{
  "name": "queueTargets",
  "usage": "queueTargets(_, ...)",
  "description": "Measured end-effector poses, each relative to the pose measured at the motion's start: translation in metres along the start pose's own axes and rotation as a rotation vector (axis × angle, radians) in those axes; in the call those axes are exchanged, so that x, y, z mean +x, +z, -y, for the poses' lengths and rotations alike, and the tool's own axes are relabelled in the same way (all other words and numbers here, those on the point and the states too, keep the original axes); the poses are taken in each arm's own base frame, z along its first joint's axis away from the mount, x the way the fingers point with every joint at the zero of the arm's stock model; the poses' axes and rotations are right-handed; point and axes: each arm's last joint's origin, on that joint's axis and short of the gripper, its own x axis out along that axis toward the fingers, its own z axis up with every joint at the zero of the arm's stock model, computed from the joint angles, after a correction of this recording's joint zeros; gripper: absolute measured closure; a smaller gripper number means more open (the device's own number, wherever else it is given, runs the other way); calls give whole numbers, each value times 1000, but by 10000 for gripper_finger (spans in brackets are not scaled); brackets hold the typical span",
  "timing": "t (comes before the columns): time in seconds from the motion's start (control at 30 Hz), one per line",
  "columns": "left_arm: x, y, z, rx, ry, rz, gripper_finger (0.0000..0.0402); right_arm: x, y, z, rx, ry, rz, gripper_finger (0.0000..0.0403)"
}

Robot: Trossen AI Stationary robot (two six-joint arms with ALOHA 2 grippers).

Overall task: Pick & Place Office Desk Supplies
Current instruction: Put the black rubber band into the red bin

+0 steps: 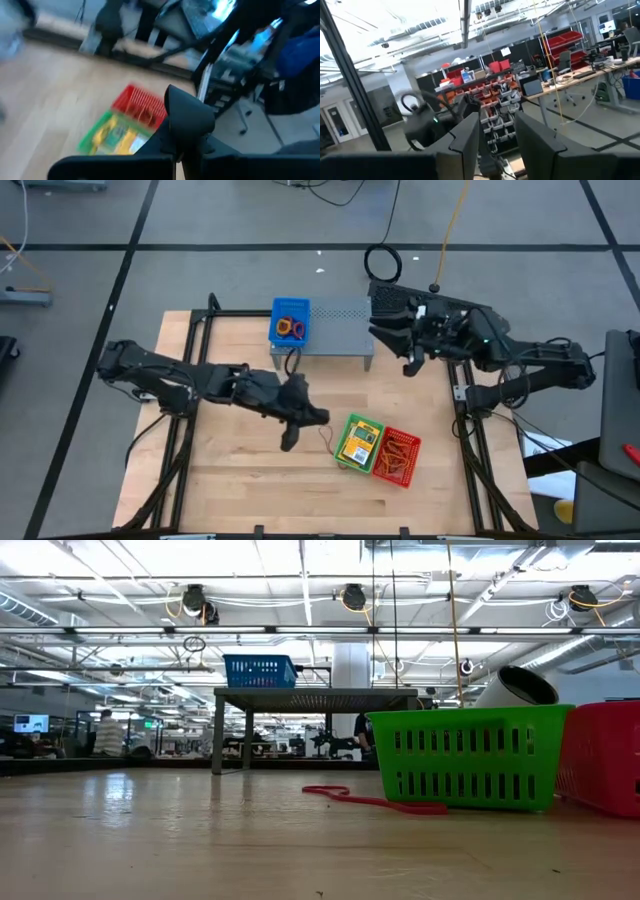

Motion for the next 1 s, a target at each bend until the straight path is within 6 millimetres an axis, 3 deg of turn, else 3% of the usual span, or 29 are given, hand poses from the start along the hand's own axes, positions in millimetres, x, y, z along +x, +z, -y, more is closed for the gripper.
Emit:
queueTargets(0.1,14,8,6,78,-32,20,399,-9,6,0,-14,-3,-5,282)
queueTargets(0.3,62,21,15,143,-92,34,399,-24,13,-1,-18,-8,-18,282)
queueTargets(0.5,123,12,13,168,-158,-43,399,-36,18,0,-21,-14,-41,282)
queueTargets(0.8,188,9,9,162,-253,-64,399,-41,16,1,-32,-29,-88,282)
queueTargets(1.0,224,-17,-6,101,-255,-139,399,-46,20,0,-58,-22,-69,282)
